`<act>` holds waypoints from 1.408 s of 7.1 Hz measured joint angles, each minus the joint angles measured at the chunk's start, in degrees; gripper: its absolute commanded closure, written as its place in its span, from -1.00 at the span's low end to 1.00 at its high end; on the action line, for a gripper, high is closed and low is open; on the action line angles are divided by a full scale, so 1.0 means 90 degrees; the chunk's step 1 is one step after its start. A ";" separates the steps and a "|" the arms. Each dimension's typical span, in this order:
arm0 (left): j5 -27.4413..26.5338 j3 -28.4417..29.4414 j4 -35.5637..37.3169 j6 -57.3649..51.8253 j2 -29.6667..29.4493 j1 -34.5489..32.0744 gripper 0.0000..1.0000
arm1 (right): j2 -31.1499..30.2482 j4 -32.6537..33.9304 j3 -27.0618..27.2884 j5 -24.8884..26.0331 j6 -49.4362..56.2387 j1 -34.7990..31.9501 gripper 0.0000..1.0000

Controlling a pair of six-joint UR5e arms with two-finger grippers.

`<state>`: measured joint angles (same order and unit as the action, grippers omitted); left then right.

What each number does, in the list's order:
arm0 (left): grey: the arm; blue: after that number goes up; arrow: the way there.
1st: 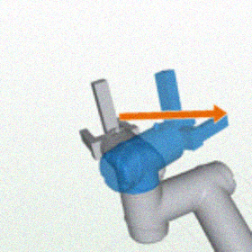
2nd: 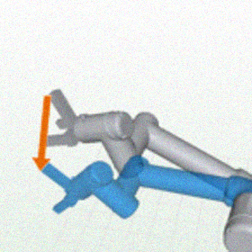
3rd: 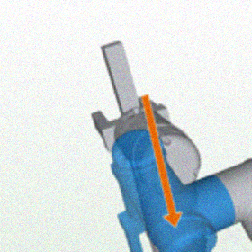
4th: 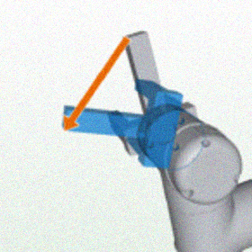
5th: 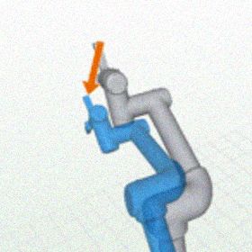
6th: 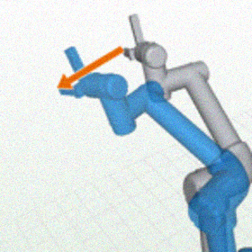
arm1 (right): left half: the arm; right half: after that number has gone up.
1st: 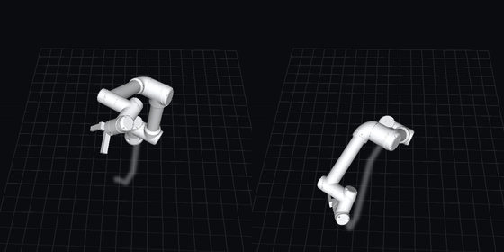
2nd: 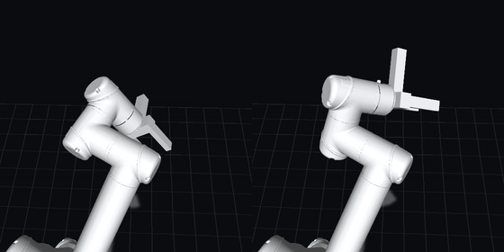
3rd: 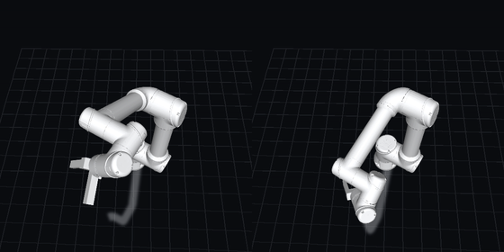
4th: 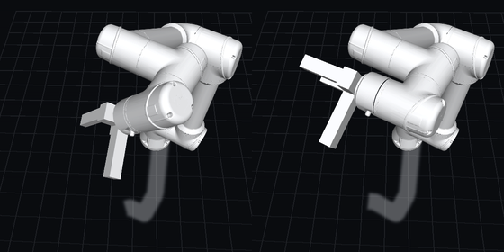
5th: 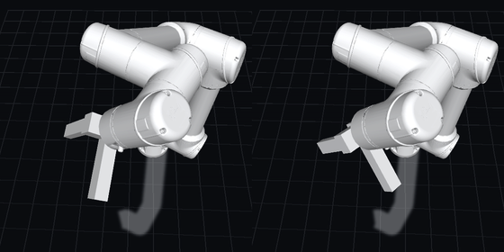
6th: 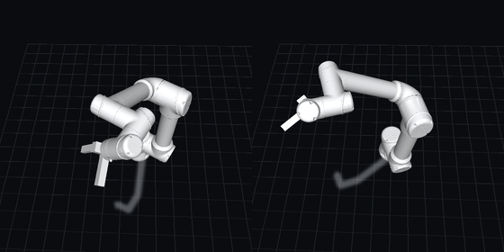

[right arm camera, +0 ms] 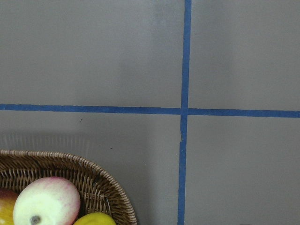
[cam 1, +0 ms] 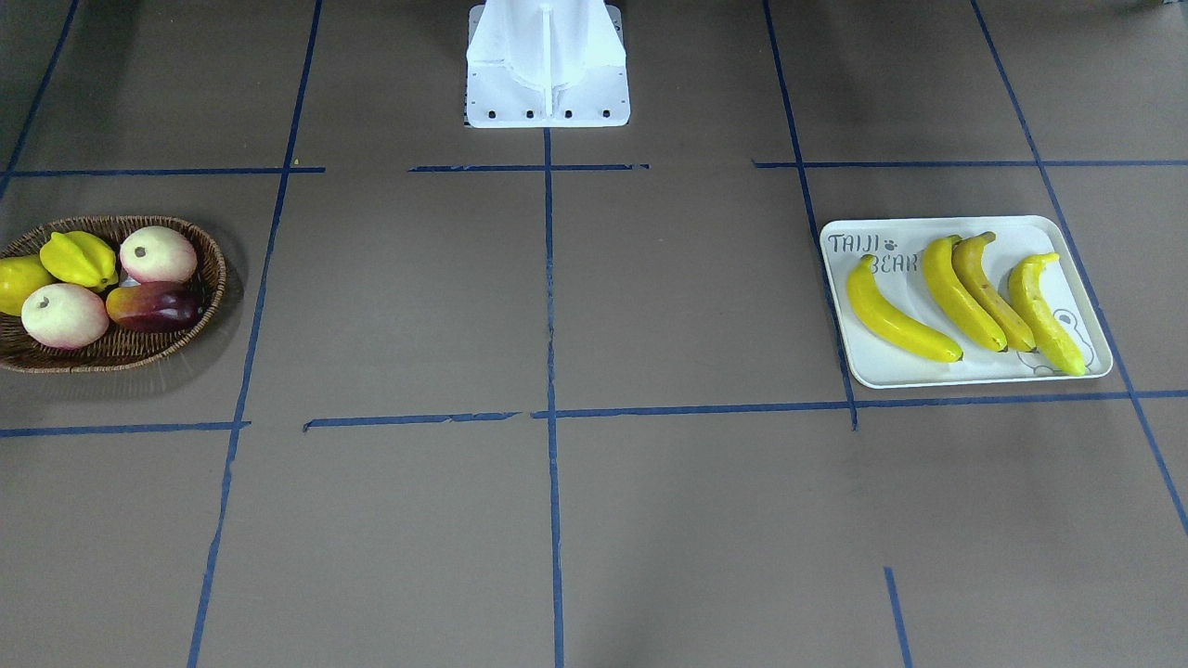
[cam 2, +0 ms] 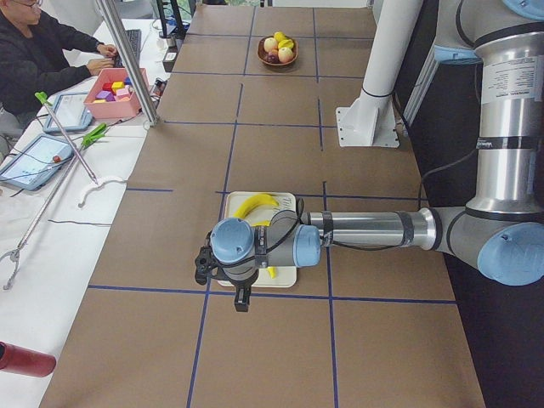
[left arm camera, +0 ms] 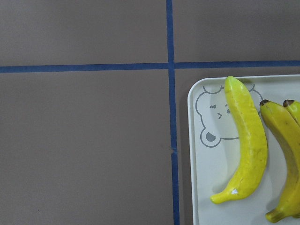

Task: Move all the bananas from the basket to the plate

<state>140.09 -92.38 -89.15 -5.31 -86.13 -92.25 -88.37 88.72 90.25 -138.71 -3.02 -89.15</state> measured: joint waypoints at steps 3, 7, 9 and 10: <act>0.0001 -0.0052 0.0012 0.0017 -0.0001 -0.0003 -1.00 | -0.0444 -0.0163 0.0180 -0.0009 0.0101 -0.0450 -1.00; 0.0001 -0.0072 0.0013 0.0023 -0.0001 -0.0003 -1.00 | -0.0822 -0.0337 0.0392 0.0000 0.0115 -0.0541 -1.00; 0.0001 -0.0076 0.0013 0.0023 -0.0001 -0.0003 -1.00 | -0.0829 -0.0345 0.0394 -0.0017 0.0106 -0.0543 -1.00; -0.0001 -0.0076 0.0011 0.0023 -0.0001 -0.0004 -1.00 | -0.0832 -0.0346 0.0382 -0.0025 0.0100 -0.0543 -1.00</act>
<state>140.08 -93.07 -89.05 -5.10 -86.13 -92.29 -95.86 85.61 93.69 -138.94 -2.12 -94.04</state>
